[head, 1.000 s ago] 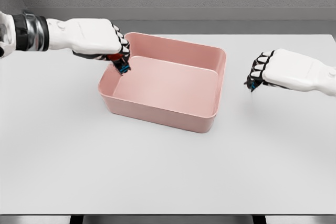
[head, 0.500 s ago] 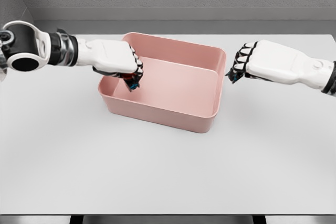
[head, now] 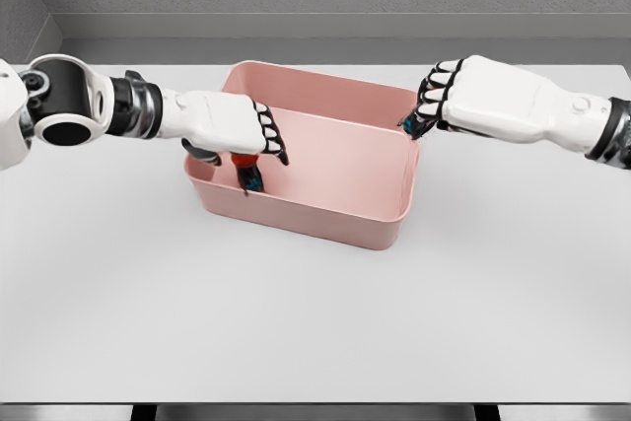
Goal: Put the industrial switch in the basket with both arms
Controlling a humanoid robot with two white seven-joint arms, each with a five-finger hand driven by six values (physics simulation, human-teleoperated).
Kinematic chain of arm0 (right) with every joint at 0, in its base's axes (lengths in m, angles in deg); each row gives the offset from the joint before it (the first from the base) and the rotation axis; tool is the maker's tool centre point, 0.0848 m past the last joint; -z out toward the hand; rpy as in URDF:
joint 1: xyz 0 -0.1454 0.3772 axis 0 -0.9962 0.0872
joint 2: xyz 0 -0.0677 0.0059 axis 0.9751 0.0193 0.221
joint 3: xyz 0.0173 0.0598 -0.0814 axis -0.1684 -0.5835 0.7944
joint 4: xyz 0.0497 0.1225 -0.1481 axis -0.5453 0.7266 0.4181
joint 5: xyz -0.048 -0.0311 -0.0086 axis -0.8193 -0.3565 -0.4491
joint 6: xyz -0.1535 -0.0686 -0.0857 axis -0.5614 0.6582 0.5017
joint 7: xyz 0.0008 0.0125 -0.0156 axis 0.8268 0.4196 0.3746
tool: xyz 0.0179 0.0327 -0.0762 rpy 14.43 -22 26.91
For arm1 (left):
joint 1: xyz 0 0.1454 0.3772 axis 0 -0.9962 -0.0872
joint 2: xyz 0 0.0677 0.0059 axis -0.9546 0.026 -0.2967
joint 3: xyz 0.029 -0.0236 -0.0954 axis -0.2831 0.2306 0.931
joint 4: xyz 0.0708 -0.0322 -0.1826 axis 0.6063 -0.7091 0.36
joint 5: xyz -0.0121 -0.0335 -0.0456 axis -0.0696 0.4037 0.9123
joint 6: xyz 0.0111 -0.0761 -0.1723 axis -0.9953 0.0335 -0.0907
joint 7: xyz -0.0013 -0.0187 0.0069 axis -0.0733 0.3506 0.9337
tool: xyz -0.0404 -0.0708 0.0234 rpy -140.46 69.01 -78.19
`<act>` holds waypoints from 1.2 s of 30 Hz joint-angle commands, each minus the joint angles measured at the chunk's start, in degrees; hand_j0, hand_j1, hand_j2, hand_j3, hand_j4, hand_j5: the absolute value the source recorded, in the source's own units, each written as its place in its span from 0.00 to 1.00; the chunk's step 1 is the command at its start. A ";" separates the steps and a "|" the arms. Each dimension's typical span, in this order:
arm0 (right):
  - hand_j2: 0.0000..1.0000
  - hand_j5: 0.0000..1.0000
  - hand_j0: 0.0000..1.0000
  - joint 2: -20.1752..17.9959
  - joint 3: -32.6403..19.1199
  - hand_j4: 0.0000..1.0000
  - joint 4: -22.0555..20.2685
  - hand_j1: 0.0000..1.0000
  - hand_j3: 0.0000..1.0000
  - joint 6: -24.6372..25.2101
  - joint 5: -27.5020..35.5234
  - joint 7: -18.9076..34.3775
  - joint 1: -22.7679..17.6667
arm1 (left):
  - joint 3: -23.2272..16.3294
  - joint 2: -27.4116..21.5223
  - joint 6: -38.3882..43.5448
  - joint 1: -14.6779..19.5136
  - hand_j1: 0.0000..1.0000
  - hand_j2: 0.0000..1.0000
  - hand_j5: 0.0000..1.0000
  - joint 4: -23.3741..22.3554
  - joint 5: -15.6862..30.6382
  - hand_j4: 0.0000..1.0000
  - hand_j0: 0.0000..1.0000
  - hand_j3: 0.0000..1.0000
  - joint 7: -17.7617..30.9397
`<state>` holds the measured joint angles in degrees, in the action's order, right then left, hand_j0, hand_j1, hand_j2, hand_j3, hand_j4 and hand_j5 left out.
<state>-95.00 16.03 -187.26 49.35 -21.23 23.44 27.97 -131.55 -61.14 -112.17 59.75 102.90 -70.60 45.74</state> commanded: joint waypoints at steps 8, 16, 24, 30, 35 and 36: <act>0.41 0.41 0.41 3.09 3.62 0.41 -0.03 0.41 0.41 0.04 0.24 0.59 1.14 | 5.15 -9.79 -9.54 3.78 1.00 1.00 1.00 1.35 11.78 1.00 1.00 1.00 -1.89; 0.41 0.41 0.41 7.66 7.58 0.41 1.20 0.41 0.41 0.04 -0.99 0.95 3.69 | 4.45 -22.27 -9.54 -1.40 1.00 1.00 1.00 1.09 15.56 1.00 1.00 1.00 -5.84; 0.49 0.49 0.49 10.47 8.46 0.49 7.44 0.49 0.49 0.04 -1.87 1.12 4.22 | 3.31 -23.50 -9.54 -3.87 1.00 1.00 1.00 0.82 21.45 1.00 1.00 1.00 -5.67; 1.00 1.00 1.00 10.47 8.46 1.00 7.97 1.00 1.00 0.04 -1.87 1.12 4.22 | 3.31 -23.50 -9.54 -3.87 1.00 1.00 1.00 0.82 21.45 1.00 1.00 1.00 -5.67; 1.00 1.00 1.00 10.39 8.37 1.00 7.97 1.00 1.00 0.04 -1.87 1.12 4.22 | 3.04 -23.50 -9.54 -4.04 1.00 1.00 1.00 0.65 21.45 1.00 1.00 1.00 -5.67; 1.00 1.00 1.00 10.47 8.37 1.00 7.97 1.00 1.00 0.04 -1.78 1.03 4.22 | 3.04 -23.59 -9.54 -4.04 1.00 1.00 1.00 0.65 21.36 1.00 1.00 1.00 -5.67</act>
<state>-84.53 24.48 -179.33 49.35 -23.43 24.57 32.19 -128.53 -84.68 -121.79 55.71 103.60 -49.57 40.10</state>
